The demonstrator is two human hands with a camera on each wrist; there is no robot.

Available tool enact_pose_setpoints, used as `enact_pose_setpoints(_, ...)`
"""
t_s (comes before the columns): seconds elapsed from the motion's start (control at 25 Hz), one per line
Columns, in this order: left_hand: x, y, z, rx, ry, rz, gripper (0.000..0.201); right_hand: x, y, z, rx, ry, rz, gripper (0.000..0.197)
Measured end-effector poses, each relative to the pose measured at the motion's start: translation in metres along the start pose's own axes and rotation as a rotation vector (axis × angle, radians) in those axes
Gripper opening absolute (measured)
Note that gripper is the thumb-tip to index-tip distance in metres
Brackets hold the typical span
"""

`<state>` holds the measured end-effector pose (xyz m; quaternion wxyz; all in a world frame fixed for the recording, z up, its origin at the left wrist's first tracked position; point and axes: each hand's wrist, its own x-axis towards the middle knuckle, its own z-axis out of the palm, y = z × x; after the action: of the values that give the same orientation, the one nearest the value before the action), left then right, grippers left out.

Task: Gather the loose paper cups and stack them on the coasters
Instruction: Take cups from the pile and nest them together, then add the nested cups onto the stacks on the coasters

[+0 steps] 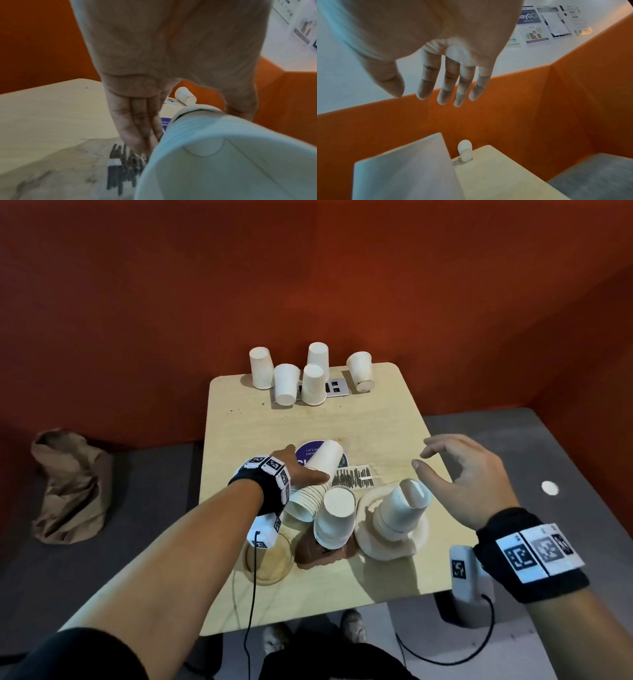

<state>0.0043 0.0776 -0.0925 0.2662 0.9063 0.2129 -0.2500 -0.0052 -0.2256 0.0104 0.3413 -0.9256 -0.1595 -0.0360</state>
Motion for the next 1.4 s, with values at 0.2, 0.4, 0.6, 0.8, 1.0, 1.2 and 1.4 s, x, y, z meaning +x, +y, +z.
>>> enact_pose_setpoints(0.2, 0.001, -0.003, 0.003, -0.023, -0.027, 0.066, 0.083, -0.001, 0.019, 0.0, 0.06, -0.016, -0.007, 0.011)
enact_pose_setpoints(0.4, -0.04, -0.032, -0.021, -0.186, 0.09, 0.026, 0.068, 0.018, 0.018, 0.002, 0.097, -0.028, -0.099, 0.01)
enact_pose_setpoints(0.6, -0.111, -0.068, -0.013, -0.379, 0.23, 0.022, 0.063, 0.036, 0.004, 0.012, 0.164, -0.141, -0.197, 0.008)
enact_pose_setpoints(0.8, -0.148, -0.087, 0.016, -0.547, 0.266, -0.016, 0.063, 0.042, -0.008, 0.023, 0.179, -0.222, -0.283, 0.008)
enact_pose_setpoints(1.0, -0.152, -0.095, 0.033, -0.617, 0.277, 0.041, 0.068, 0.048, -0.015, 0.034, 0.112, -0.272, -0.343, 0.006)
enact_pose_setpoints(1.2, -0.152, -0.091, 0.035, -0.537, 0.248, 0.111, 0.078, 0.049, -0.012, 0.036, 0.126, -0.288, -0.352, 0.007)
enact_pose_setpoints(1.4, -0.153, -0.091, 0.038, -0.487, 0.249, 0.132, 0.076, 0.049, -0.004, 0.03, 0.128, -0.281, -0.352, 0.006)
